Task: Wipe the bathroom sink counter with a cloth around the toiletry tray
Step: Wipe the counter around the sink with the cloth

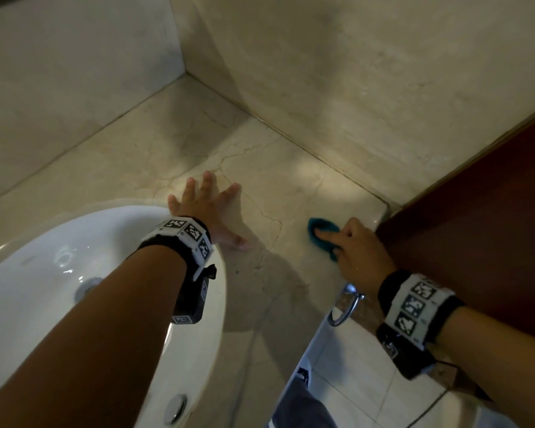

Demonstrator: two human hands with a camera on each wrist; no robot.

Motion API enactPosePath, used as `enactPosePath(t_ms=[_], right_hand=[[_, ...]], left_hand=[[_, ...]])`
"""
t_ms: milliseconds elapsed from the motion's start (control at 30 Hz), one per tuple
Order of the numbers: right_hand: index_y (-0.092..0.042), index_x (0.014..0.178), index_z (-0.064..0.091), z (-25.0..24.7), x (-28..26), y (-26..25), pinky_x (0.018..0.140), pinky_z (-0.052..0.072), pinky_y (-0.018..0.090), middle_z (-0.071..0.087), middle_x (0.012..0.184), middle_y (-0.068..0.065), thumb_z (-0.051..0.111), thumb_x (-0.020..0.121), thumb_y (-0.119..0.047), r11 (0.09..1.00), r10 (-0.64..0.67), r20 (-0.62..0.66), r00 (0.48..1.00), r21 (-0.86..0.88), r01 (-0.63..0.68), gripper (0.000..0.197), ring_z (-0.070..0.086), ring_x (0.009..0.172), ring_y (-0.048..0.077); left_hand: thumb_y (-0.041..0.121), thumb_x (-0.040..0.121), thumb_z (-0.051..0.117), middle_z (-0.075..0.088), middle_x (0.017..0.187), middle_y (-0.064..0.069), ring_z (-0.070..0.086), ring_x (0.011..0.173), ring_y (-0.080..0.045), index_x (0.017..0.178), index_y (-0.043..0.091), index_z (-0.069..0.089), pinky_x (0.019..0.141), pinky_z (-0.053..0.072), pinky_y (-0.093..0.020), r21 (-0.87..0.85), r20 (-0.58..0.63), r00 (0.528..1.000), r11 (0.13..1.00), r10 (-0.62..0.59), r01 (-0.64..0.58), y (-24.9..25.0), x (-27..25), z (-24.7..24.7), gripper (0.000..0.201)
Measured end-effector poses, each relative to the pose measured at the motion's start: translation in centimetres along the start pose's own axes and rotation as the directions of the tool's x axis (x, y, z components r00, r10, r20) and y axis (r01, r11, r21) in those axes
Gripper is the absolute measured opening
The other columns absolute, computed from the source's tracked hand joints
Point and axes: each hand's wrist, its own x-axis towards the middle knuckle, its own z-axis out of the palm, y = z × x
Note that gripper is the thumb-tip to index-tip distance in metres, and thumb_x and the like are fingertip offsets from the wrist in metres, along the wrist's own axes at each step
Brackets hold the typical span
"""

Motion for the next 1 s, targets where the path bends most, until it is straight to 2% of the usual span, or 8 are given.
enactPosePath(t_ms=[100, 267, 367, 533, 600, 700, 867, 1000], right_hand=[[-0.027, 0.124, 0.059, -0.4, 1.0, 0.2, 0.066, 0.029, 0.013, 0.037, 0.093, 0.002, 0.049, 0.090, -0.001, 0.997, -0.073, 0.036, 0.997, 0.036, 0.072, 0.044, 0.042, 0.080, 0.016], [-0.015, 0.127, 0.058, -2.2, 5.7, 4.2, 0.085, 0.038, 0.026, 0.045, 0.117, 0.015, 0.048, 0.092, -0.003, 0.975, 0.221, -0.185, 0.958, 0.038, -0.218, 0.038, 0.050, 0.104, 0.034], [-0.009, 0.126, 0.053, -1.6, 5.1, 3.2, 0.078, 0.041, 0.020, 0.044, 0.104, 0.006, 0.049, 0.092, -0.009, 0.951, 0.308, -0.206, 0.929, 0.086, -0.296, 0.034, 0.050, 0.091, 0.023], [-0.025, 0.132, 0.052, 0.1, 1.7, -0.4, 0.086, 0.046, 0.034, 0.032, 0.097, 0.002, 0.049, 0.090, -0.004, 1.000, 0.019, -0.022, 1.000, -0.017, -0.020, 0.047, 0.047, 0.090, 0.029], [-0.025, 0.130, 0.054, 0.1, 1.8, -0.5, 0.083, 0.043, 0.025, 0.034, 0.096, 0.002, 0.051, 0.090, -0.004, 0.999, -0.046, 0.000, 0.999, 0.011, 0.046, 0.046, 0.046, 0.087, 0.024], [-0.021, 0.128, 0.056, -0.6, 4.7, 0.0, 0.073, 0.029, 0.013, 0.036, 0.096, 0.007, 0.050, 0.091, -0.004, 1.000, -0.009, -0.041, 0.999, 0.023, 0.010, 0.041, 0.043, 0.083, 0.020], [-0.013, 0.134, 0.049, 0.0, 7.8, -2.5, 0.080, 0.035, 0.020, 0.039, 0.109, 0.013, 0.048, 0.092, -0.009, 0.976, 0.197, -0.116, 0.973, 0.112, -0.185, 0.042, 0.049, 0.102, 0.034], [-0.008, 0.121, 0.055, 2.7, 5.9, -6.3, 0.066, 0.036, 0.010, 0.039, 0.096, 0.003, 0.050, 0.093, -0.020, 0.987, -0.054, 0.017, 0.998, 0.151, 0.051, 0.031, 0.046, 0.076, 0.008]], left_hand=[[0.075, 0.050, 0.072, -0.021, 0.157, 0.000, -0.012, 0.144, -0.035, 0.144, 0.051, -0.003, 0.113, 0.007, -0.062, 0.003, 0.001, 1.000, 1.000, 0.002, -0.002, -0.1, 0.0, 0.2, 0.122], [0.077, 0.051, 0.070, -0.025, 0.156, 0.003, -0.016, 0.144, -0.032, 0.143, 0.054, -0.007, 0.114, 0.003, -0.060, -0.014, 0.016, 1.000, 1.000, -0.009, 0.009, -0.6, 0.3, 0.6, 0.123], [0.079, 0.050, 0.069, -0.025, 0.156, 0.003, -0.017, 0.144, -0.032, 0.142, 0.054, -0.008, 0.113, 0.002, -0.061, -0.005, 0.018, 1.000, 1.000, -0.005, 0.005, -0.6, 0.2, 0.6, 0.122], [0.079, 0.049, 0.069, -0.024, 0.156, 0.004, -0.016, 0.144, -0.032, 0.142, 0.054, -0.006, 0.113, 0.002, -0.061, -0.015, 0.009, 1.000, 1.000, -0.008, 0.008, -0.3, 0.1, 0.5, 0.122], [0.078, 0.050, 0.070, -0.023, 0.156, 0.003, -0.016, 0.144, -0.033, 0.143, 0.054, -0.005, 0.113, 0.002, -0.061, -0.015, 0.007, 1.000, 1.000, -0.007, 0.007, -0.4, 0.1, 0.5, 0.122], [0.079, 0.050, 0.069, -0.024, 0.156, 0.004, -0.016, 0.144, -0.033, 0.143, 0.054, -0.007, 0.114, 0.001, -0.060, -0.006, 0.017, 1.000, 1.000, -0.003, 0.003, -0.7, 0.2, 0.5, 0.123], [0.081, 0.049, 0.066, -0.019, 0.157, 0.003, -0.011, 0.144, -0.035, 0.142, 0.053, -0.005, 0.113, 0.006, -0.060, 0.051, 0.020, 0.999, 0.998, 0.041, -0.042, -1.0, 0.4, 0.3, 0.121], [0.079, 0.055, 0.066, -0.014, 0.158, 0.001, -0.006, 0.144, -0.035, 0.144, 0.050, -0.002, 0.113, 0.012, -0.058, 0.090, 0.019, 0.997, 0.993, 0.076, -0.077, -1.2, 0.1, -0.4, 0.116]])
